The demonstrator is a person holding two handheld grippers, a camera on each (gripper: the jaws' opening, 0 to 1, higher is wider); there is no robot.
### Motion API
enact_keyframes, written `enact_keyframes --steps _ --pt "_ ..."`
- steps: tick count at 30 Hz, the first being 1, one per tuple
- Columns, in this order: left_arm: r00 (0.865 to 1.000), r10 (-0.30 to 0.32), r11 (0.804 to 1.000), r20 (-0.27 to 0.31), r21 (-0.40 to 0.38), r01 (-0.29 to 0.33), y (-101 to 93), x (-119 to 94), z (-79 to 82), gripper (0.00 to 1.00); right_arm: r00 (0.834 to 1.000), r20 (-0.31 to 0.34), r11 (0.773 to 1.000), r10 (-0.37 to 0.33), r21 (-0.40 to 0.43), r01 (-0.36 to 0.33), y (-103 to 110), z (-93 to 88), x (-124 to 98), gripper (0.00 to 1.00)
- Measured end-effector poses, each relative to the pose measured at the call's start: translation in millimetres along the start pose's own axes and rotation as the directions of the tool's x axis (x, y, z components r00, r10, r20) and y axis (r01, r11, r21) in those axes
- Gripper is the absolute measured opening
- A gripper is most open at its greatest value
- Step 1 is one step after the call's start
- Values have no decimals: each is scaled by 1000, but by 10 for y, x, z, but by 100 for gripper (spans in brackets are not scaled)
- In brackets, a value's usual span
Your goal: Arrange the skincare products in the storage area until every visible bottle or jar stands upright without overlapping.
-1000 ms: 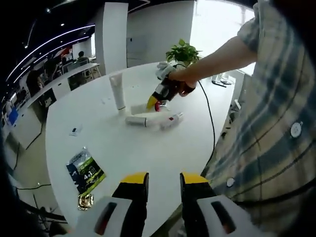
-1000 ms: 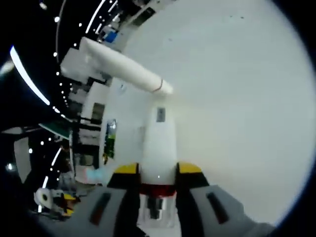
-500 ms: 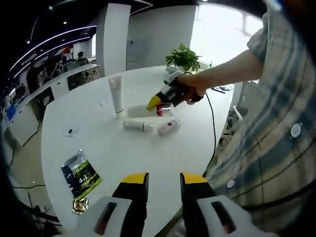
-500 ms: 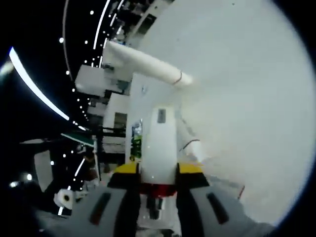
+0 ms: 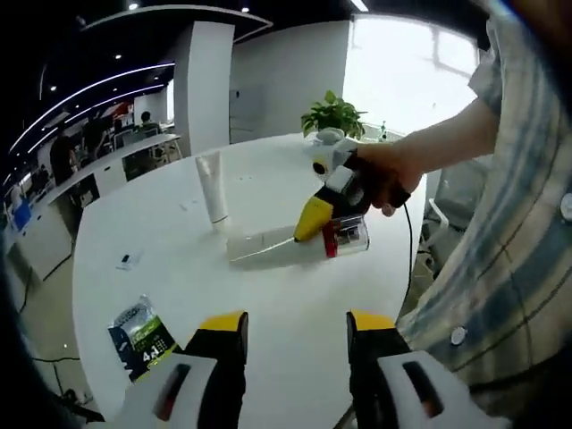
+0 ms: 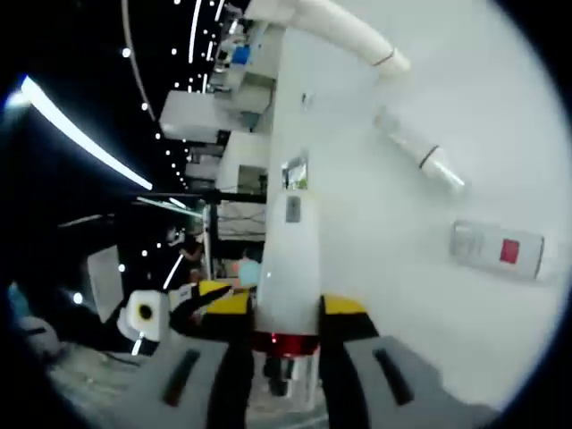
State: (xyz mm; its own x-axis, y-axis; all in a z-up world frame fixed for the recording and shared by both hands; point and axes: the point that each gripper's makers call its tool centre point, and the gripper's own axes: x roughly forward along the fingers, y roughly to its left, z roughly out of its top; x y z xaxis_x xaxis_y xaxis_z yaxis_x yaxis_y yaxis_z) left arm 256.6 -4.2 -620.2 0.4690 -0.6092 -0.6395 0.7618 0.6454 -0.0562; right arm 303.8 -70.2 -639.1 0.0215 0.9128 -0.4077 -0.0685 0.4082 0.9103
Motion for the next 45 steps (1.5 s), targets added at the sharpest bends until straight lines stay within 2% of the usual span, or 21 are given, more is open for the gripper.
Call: enact_keyframes --steps 4,6,7,9,11,17,18,21,23,24,25,27,29,33,35,36,37,39,42,44,45 --pt "999 31 983 -33 182 -25 54 91 -2 56 999 -46 1000 2 -12 -3 9 -135 52 24" --pt "999 37 957 -39 289 -24 67 145 34 60 996 -92 1000 3 -20 -5 36 -230 74 24" --pt "999 43 942 -32 335 -30 77 169 59 64 993 -116 1000 8 -14 -10 55 -271 78 25" --pt "998 2 893 -57 450 24 17 250 37 64 986 -167 999 18 -27 -23 114 -364 112 25" --pt "997 -29 851 -75 521 64 -35 302 42 62 981 -193 999 27 -32 -33 172 -407 142 25" --pt "993 -69 783 -99 612 116 -100 385 88 57 955 -294 998 49 -35 -61 310 -559 220 25" --pt "990 -69 759 -126 637 134 -99 394 53 56 947 -316 997 52 -37 -67 337 -592 234 25" --pt "988 -64 745 -138 653 139 -78 398 17 51 937 -344 997 62 -31 -77 406 -635 268 25" --pt "985 -82 747 -155 644 163 -100 384 -26 44 930 -361 995 70 -35 -88 453 -646 290 25" --pt "982 -88 742 -165 647 175 -125 371 -65 42 924 -376 996 74 -27 -90 482 -654 296 25" --pt "986 -79 725 -147 670 158 -122 377 -41 41 921 -383 996 71 -24 -86 484 -653 304 25" --pt "984 -75 736 -159 657 162 -147 363 -73 39 909 -412 996 64 -28 -83 480 -683 307 25" --pt "984 -76 720 -160 674 165 -181 348 -82 36 904 -421 997 67 -13 -80 481 -683 306 26" --pt "981 -122 751 -153 632 192 -242 327 -95 34 887 -453 995 92 63 -71 484 -727 287 26" --pt "980 -126 758 -153 622 195 -256 316 -100 34 881 -461 994 105 84 -74 491 -754 287 27" --pt "978 -141 771 -151 603 204 -285 300 -109 34 874 -471 991 115 109 -72 498 -773 278 27" --pt "980 -139 775 -144 600 198 -290 283 -102 33 874 -469 990 124 120 -76 499 -777 279 27" --pt "983 -152 817 -107 547 186 -325 255 -99 33 876 -462 985 142 156 -78 519 -771 274 28" --pt "978 -176 840 -111 501 208 -374 238 -142 32 883 -436 976 175 195 -97 519 -791 301 30" --pt "976 -184 846 -118 486 218 -417 240 -181 32 881 -439 974 178 207 -94 481 -850 306 31" --pt "976 -189 862 -109 458 218 -430 236 -190 32 884 -430 972 184 212 -100 476 -863 305 32"
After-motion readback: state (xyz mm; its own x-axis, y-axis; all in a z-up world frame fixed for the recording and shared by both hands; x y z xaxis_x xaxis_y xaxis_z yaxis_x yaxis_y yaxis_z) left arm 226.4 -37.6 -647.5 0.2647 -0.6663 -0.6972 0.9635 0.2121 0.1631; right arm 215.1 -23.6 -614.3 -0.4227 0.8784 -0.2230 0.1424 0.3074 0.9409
